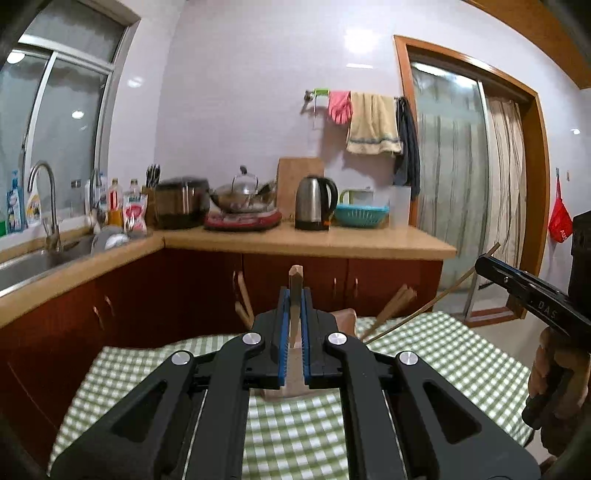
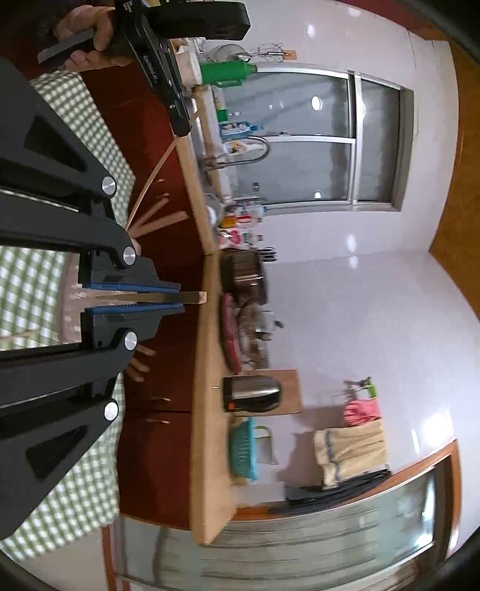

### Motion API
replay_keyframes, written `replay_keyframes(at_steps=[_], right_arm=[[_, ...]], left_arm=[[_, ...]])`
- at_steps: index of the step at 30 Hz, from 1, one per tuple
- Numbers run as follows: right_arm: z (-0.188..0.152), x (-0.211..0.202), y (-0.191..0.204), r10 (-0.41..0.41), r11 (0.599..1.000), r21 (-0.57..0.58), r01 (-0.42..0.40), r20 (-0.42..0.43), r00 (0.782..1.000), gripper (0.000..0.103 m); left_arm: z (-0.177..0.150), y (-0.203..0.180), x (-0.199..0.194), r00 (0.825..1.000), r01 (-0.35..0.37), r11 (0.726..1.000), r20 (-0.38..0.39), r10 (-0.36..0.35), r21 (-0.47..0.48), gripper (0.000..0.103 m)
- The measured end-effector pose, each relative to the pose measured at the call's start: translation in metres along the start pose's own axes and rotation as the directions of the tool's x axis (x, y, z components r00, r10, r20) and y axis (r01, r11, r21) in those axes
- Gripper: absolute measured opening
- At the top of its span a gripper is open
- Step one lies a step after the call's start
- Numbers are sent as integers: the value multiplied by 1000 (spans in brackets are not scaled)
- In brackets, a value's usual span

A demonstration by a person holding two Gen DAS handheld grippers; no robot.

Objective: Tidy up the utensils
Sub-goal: 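Lift both held chopsticks and lower them upright into the beige holder, then open both tools to release the chopsticks into the holder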

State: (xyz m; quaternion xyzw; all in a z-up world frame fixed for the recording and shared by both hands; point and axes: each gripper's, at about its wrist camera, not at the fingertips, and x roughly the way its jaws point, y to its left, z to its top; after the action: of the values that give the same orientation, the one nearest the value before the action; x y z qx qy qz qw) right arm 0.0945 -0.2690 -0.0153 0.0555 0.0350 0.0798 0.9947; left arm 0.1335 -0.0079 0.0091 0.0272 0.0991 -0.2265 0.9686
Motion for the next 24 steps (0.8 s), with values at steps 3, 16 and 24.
replay_keyframes(at_steps=[3, 16, 24], right_arm=[[9, 14, -4, -3, 1000, -10, 3, 12, 1000, 6], [-12, 95, -20, -7, 1000, -5, 7, -140, 990, 6], [-34, 124, -22, 3, 1000, -4, -4, -238, 971, 6]], left_arm=[[11, 0, 15, 1000, 2, 1000, 10, -2, 12, 6], [-11, 16, 88, 987, -4, 1000, -162, 5, 2, 6], [-29, 17, 125, 968, 17, 1000, -251, -13, 14, 6]])
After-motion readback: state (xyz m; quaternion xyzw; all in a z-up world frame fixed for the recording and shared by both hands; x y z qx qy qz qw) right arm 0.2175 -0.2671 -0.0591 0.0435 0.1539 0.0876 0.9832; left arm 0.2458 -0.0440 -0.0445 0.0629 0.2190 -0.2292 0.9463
